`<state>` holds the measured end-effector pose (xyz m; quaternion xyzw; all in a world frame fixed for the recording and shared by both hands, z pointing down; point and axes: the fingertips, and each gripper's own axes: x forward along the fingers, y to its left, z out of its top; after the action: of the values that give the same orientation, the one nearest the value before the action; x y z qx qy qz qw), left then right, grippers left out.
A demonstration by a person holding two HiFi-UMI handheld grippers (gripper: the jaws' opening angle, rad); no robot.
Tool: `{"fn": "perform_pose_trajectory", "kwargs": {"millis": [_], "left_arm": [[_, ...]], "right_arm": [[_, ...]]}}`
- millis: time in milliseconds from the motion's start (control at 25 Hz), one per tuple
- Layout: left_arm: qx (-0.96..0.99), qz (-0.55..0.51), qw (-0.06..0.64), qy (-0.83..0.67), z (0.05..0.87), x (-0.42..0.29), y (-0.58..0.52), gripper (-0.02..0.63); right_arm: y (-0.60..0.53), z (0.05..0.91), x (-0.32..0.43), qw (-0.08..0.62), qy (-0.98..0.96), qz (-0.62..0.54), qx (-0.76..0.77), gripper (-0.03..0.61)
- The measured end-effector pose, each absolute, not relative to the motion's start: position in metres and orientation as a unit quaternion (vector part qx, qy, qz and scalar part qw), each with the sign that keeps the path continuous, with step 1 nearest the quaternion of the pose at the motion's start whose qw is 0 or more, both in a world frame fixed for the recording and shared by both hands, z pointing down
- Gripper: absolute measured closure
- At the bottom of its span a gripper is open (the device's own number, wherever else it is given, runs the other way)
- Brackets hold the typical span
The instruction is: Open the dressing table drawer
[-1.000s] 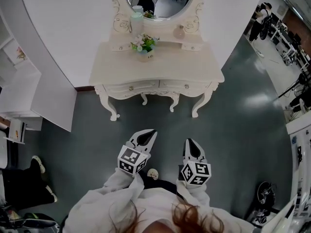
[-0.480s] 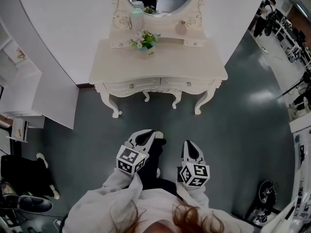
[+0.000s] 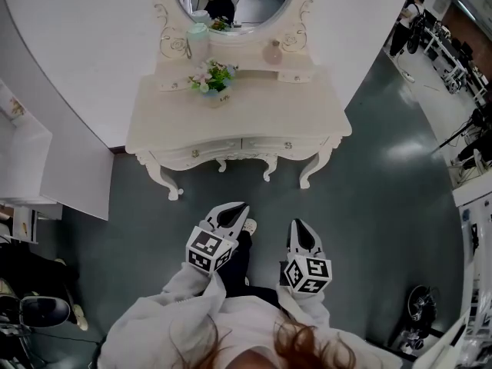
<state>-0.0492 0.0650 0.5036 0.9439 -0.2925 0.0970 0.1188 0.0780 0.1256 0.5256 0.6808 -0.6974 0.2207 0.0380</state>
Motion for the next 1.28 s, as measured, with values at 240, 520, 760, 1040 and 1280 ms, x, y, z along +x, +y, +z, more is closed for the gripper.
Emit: {"fn": "perform_pose_trajectory", "kwargs": {"millis": [240, 520, 760, 1040, 1280], "left_arm": [[0.948, 0.098, 0.119, -0.277, 0.498, -0.028, 0.022, 0.597], [0.949, 0.090, 0.117, -0.278, 0.487, -0.015, -0.041, 0.597], [0.948, 0.088, 0.121, -0.279, 0.490, -0.007, -0.088, 0.597], [0.951, 0.084, 0.115, -0.275, 0.487, 0.005, -0.141, 0.597], [0.955, 0.079, 0.108, -0.266, 0.487, 0.016, -0.179, 0.597]], "right_arm": [[0.083, 0.519, 0.091, 0.041, -0.696, 0.220, 0.682, 0.538], [0.026, 0.506, 0.107, 0.042, -0.692, 0.212, 0.688, 0.538], [-0.017, 0.509, 0.118, 0.045, -0.689, 0.213, 0.692, 0.538], [-0.066, 0.506, 0.132, 0.041, -0.682, 0.207, 0.700, 0.538], [-0.100, 0.507, 0.142, 0.037, -0.675, 0.200, 0.709, 0.538]]}}
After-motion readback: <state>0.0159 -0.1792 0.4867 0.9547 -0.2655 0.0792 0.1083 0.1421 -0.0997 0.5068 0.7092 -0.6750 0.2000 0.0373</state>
